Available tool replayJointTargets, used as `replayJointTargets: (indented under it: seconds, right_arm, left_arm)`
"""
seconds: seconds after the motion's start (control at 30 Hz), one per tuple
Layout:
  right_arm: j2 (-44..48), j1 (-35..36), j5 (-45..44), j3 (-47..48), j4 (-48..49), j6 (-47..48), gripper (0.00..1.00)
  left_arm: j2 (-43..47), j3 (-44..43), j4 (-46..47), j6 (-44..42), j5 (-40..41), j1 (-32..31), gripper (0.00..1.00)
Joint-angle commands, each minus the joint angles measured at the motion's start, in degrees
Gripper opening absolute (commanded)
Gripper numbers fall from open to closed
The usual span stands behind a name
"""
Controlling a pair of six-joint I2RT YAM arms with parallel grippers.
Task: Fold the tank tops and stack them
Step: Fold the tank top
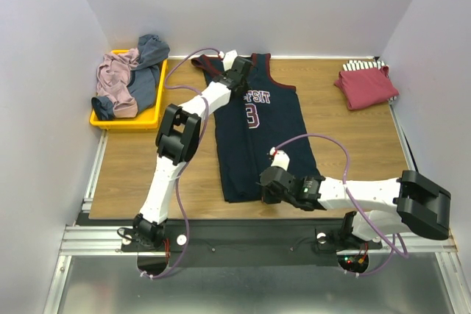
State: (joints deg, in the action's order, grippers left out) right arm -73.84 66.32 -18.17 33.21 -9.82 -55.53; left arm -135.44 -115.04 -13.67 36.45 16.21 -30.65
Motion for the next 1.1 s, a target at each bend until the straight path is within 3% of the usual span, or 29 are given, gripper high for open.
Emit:
replayJointTargets:
  seconds: [0.0,0.27,0.33,0.37,0.43,0.57,0.77,0.87,0.93,1.07]
  right_arm:
    - [0.7,-0.1,0.2,-0.3,1.1,-0.5,0.0]
    - [-0.2,-0.1,0.2,-0.9,0.9,-0.1,0.0]
    - [-0.5,-0.1,0.1,-0.9,0.9,0.1,0.01]
    - [-0.6,-0.1,0.0,-0.8,0.8,0.2,0.01]
    - [-0.9,-0.1,0.0,-0.6,0.7,0.2,0.06]
    - [-1.1,-0.1,-0.2,0.0,0.3,1.1,0.12]
    - [-0.3,-0.1,-0.2,1.2,-0.8,2.1,0.32]
    - [0.0,-0.2,-0.5,2.1,-1.5,2.8,0.41]
    - [0.1,-0.1,-0.5,2.6,-2.5,3.1,0.43]
    - [0.9,-0.1,-1.1,3.5,-4.0,3.5,0.44]
  left_arm:
    - [-0.8,-3.6,0.7,-0.5,0.1,-0.5,0.0]
    - [-3.2,-3.4,0.2,-1.3,-1.5,-0.6,0.0]
    - [-2.6,-3.2,0.2,-1.7,-2.0,-0.6,0.12]
    - [-2.1,-2.5,0.8,-2.0,-2.1,-0.6,0.27]
    - [0.1,-1.7,1.3,-2.9,-2.4,-0.5,0.46]
    - [4.8,0.0,1.3,-3.6,-3.5,0.0,0.52]
    - [18.1,10.7,1.0,-0.2,-4.1,0.4,0.51]
    - [26.0,20.7,2.0,2.1,-3.8,0.4,0.47]
    - [29.9,29.1,1.9,4.4,-3.3,0.4,0.41]
    - [42.5,44.8,3.2,7.5,-3.9,0.1,0.17]
